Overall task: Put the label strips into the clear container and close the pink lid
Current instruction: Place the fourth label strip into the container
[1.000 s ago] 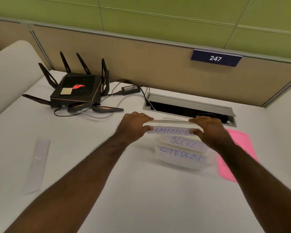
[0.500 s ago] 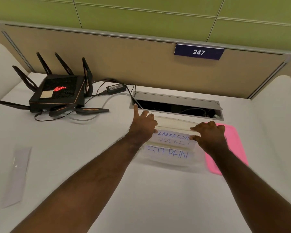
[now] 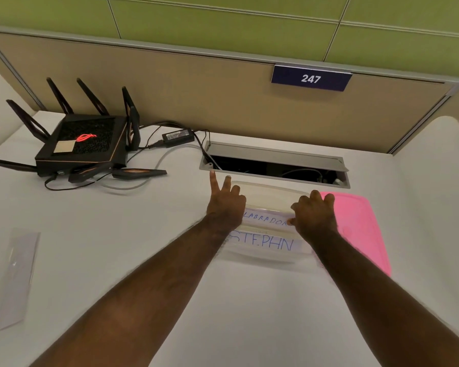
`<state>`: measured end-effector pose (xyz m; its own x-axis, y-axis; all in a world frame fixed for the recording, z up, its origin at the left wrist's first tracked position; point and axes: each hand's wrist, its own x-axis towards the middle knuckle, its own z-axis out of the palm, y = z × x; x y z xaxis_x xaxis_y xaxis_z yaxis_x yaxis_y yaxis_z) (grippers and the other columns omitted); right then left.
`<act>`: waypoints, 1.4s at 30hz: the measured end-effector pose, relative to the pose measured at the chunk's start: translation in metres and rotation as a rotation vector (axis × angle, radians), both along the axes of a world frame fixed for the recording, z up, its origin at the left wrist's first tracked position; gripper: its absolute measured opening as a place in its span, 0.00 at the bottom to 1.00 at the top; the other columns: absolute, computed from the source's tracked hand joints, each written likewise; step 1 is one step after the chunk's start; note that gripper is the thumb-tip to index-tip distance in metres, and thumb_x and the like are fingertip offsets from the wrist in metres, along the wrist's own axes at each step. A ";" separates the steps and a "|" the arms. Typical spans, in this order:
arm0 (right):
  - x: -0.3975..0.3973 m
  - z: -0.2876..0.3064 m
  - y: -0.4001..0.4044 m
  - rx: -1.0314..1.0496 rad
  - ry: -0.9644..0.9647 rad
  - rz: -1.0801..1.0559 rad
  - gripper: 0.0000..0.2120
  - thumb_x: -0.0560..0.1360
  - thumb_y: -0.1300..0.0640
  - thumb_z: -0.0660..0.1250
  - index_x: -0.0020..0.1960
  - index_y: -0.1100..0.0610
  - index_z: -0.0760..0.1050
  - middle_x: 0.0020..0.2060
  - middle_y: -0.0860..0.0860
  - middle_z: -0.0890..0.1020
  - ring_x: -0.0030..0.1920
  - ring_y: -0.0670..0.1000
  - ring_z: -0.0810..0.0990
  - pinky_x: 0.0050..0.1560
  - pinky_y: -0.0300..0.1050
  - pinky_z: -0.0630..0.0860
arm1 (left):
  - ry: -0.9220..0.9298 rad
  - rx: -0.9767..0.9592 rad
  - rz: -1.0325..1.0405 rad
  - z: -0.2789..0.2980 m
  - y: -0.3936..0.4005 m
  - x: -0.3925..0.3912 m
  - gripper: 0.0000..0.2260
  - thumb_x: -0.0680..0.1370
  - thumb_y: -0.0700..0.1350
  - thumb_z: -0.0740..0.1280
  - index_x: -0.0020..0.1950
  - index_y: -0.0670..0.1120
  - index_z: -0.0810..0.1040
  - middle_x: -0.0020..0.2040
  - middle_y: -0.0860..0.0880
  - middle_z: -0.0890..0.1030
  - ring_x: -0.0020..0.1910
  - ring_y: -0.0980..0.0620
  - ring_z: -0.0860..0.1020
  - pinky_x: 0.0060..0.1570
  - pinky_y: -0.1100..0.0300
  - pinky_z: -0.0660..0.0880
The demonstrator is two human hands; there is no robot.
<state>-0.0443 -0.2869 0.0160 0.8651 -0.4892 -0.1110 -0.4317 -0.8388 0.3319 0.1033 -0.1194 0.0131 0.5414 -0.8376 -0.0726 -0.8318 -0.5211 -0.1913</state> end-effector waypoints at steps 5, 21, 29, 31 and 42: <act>0.006 0.009 0.002 0.095 -0.201 0.018 0.21 0.74 0.39 0.63 0.62 0.49 0.77 0.57 0.50 0.82 0.60 0.55 0.75 0.59 0.57 0.65 | 0.133 -0.419 0.065 0.009 0.028 -0.001 0.16 0.76 0.50 0.63 0.64 0.52 0.76 0.66 0.49 0.76 0.73 0.47 0.66 0.71 0.32 0.44; 0.119 0.020 0.152 0.358 -0.284 0.445 0.25 0.80 0.43 0.55 0.75 0.49 0.63 0.75 0.48 0.67 0.76 0.52 0.59 0.75 0.59 0.50 | 0.144 -0.375 0.791 -0.010 0.248 0.013 0.33 0.77 0.54 0.60 0.78 0.46 0.53 0.79 0.44 0.57 0.78 0.41 0.52 0.71 0.31 0.51; 0.167 -0.025 0.273 0.442 -0.079 0.658 0.35 0.79 0.39 0.52 0.79 0.52 0.45 0.80 0.50 0.47 0.79 0.53 0.39 0.75 0.60 0.36 | 0.139 -0.288 1.033 -0.018 0.347 0.002 0.35 0.74 0.56 0.56 0.78 0.41 0.55 0.78 0.38 0.55 0.77 0.36 0.52 0.67 0.27 0.51; 0.175 -0.035 0.305 0.458 -0.038 0.711 0.37 0.79 0.38 0.53 0.79 0.52 0.42 0.80 0.51 0.44 0.78 0.54 0.37 0.75 0.59 0.36 | 0.120 -0.279 1.077 -0.022 0.371 -0.001 0.35 0.74 0.55 0.58 0.77 0.39 0.55 0.78 0.37 0.55 0.76 0.34 0.53 0.66 0.25 0.52; 0.192 -0.057 0.450 0.558 0.158 0.962 0.39 0.78 0.40 0.58 0.79 0.54 0.43 0.80 0.52 0.44 0.78 0.53 0.39 0.76 0.56 0.37 | 0.132 -0.394 1.241 -0.047 0.441 -0.003 0.20 0.75 0.44 0.68 0.67 0.40 0.74 0.59 0.38 0.81 0.70 0.36 0.69 0.66 0.25 0.49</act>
<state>0.1474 0.1628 -0.0414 0.8129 0.5270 -0.2478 0.4890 -0.8488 -0.2009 0.0998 0.3215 -0.0342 0.9708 0.2344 -0.0504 0.2398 -0.9511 0.1945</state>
